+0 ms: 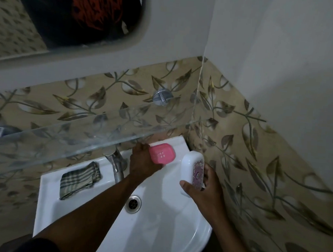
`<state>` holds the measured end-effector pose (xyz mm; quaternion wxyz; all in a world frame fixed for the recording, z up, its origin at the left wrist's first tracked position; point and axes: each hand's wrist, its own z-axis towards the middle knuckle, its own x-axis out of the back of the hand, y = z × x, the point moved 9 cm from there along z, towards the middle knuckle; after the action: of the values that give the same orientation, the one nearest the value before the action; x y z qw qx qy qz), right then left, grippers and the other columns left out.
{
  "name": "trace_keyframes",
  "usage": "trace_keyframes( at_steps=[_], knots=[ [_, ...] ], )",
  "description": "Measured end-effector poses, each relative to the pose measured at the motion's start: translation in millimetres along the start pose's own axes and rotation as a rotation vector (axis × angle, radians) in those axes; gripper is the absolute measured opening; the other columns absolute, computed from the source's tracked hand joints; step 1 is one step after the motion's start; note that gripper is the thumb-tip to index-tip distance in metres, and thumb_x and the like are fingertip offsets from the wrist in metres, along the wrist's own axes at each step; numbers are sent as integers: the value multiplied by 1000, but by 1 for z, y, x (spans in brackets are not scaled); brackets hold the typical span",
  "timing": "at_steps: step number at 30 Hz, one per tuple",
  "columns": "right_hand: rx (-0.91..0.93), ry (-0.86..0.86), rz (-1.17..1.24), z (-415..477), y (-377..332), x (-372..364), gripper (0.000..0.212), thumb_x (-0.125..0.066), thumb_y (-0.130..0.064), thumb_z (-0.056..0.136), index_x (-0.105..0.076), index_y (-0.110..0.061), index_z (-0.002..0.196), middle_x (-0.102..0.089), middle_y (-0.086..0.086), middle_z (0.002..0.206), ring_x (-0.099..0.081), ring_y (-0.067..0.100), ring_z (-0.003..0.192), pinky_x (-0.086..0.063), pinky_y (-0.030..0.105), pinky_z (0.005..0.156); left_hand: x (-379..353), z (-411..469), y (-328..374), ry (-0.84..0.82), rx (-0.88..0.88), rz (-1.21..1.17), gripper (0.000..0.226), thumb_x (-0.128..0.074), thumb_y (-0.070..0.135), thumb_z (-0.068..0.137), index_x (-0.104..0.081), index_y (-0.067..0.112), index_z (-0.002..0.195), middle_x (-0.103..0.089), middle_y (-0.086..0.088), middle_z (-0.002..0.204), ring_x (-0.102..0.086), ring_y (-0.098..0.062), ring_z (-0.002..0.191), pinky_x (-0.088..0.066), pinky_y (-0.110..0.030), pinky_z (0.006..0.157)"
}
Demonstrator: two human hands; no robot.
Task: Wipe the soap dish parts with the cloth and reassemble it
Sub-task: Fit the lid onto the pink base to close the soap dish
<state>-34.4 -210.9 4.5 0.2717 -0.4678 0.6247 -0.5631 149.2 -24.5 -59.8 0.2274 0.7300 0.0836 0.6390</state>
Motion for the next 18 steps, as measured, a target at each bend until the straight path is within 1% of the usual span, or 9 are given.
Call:
trace_keyframes(
  at_steps=[2,4,6,9,10,13,15,17,18],
  knots=[
    [24,-23,-26,3,-7,-3,88,-87,-36,57,-48,-25,134,-59,-8,125,-59,9,113,-54,28,87,6,-8,1,-2,-27,-17,80,-70,66,46,-52,14,104,-52,-6,102,-52,-21,98,-44,-27,75],
    [62,-39,-63,6,-16,-7,86,-86,-38,57,-48,-26,134,-58,-9,125,-58,8,111,-52,29,88,18,-23,7,-26,-46,-59,72,-74,62,49,-53,17,101,-53,-2,98,-56,-17,90,-50,-27,70],
    [85,-68,-81,9,-26,-12,81,-85,-39,57,-51,-29,129,-59,-11,121,-59,4,108,-52,26,88,32,-41,11,-50,-41,-115,67,-75,60,49,-52,21,97,-55,3,91,-60,-13,79,-52,-26,58],
    [127,-182,-62,13,-45,-28,62,-87,-13,67,-54,-33,116,-63,-14,109,-61,-12,93,-49,9,74,59,-70,16,-45,-58,-142,61,-74,57,49,-51,22,93,-56,3,85,-59,-10,69,-37,-17,47],
    [139,-224,-62,14,-52,-33,59,-87,-15,67,-54,-33,113,-64,-14,108,-62,-12,91,-49,9,73,71,-82,19,-37,-73,-144,57,-74,55,50,-50,22,90,-56,3,83,-58,-10,67,-34,-16,46],
    [133,-383,-119,13,-63,-53,62,-75,-43,56,-54,-38,114,-63,-9,117,-61,3,106,-48,16,80,102,-113,22,-30,-61,-173,48,-74,49,55,-52,21,86,-58,5,78,-60,-10,65,-45,-24,47],
    [115,-496,-134,9,-65,-65,60,-70,-47,56,-56,-41,114,-63,-7,120,-60,13,112,-51,28,89,119,-127,15,-21,-10,-232,55,-78,47,56,-55,22,99,-62,7,88,-62,-8,76,-52,-25,61],
    [99,-568,-123,0,-69,-74,59,-72,-44,62,-58,-38,119,-64,-1,122,-59,22,115,-50,47,97,135,-140,3,8,36,-334,71,-82,50,54,-52,27,115,-61,13,101,-61,-2,85,-50,-16,67],
    [101,-592,-115,-5,-71,-79,60,-72,-42,64,-58,-36,122,-63,1,123,-59,25,116,-48,54,98,143,-146,-2,34,49,-397,75,-83,53,53,-51,30,116,-62,15,103,-61,1,87,-49,-13,67]
  ],
)
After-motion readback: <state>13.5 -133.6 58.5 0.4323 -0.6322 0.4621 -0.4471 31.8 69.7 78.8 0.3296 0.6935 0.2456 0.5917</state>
